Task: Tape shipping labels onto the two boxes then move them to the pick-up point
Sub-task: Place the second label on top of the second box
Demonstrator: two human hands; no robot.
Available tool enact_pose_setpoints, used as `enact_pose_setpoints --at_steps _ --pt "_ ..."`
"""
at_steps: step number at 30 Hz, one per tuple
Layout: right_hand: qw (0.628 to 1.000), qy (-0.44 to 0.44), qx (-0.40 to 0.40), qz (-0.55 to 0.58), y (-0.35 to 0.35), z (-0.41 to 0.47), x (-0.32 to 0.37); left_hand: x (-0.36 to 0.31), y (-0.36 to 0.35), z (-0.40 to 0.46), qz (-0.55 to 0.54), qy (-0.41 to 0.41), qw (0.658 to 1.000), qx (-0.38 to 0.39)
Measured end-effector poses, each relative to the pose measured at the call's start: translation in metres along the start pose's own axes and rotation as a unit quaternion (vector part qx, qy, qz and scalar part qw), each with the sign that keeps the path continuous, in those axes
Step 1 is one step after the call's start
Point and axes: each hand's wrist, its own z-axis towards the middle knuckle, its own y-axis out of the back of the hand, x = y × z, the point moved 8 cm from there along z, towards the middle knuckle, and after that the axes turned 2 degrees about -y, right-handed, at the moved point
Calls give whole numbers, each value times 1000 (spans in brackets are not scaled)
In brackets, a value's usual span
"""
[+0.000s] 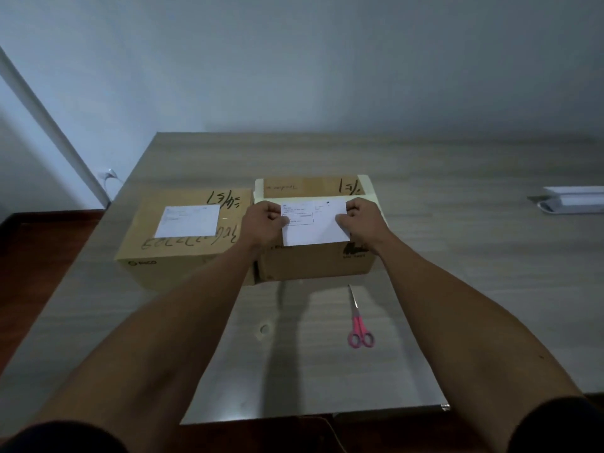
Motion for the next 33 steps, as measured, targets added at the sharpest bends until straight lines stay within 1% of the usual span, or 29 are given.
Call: enact_pose_setpoints --at_steps 5,9,11,14,17,20,24,28,31,33 --pt "1000 25 0 -14 7 37 7 1 -12 22 3 17 999 -42" --pt "1000 14 2 -4 7 65 -5 7 -23 36 2 34 998 -58" --pt "1000 11 -5 0 8 75 -8 8 -27 43 17 24 997 -69" --pt "999 35 -20 -20 9 90 -7 9 -33 57 35 14 997 -69" --pt "998 46 -14 -42 4 100 -8 10 -40 70 70 21 996 -56" --pt "996 53 -7 -72 -1 108 -12 9 -47 78 109 7 994 -25" --pt "986 84 4 -143 -9 115 -14 11 -59 80 149 -27 988 9" --pt "981 95 0 -171 -12 117 -17 19 -66 81 230 -75 970 38" --pt "967 137 -2 -216 -13 109 -15 24 -70 82 280 -106 953 49" --pt "964 156 -6 -214 -12 103 -13 24 -71 81 295 -111 948 54"
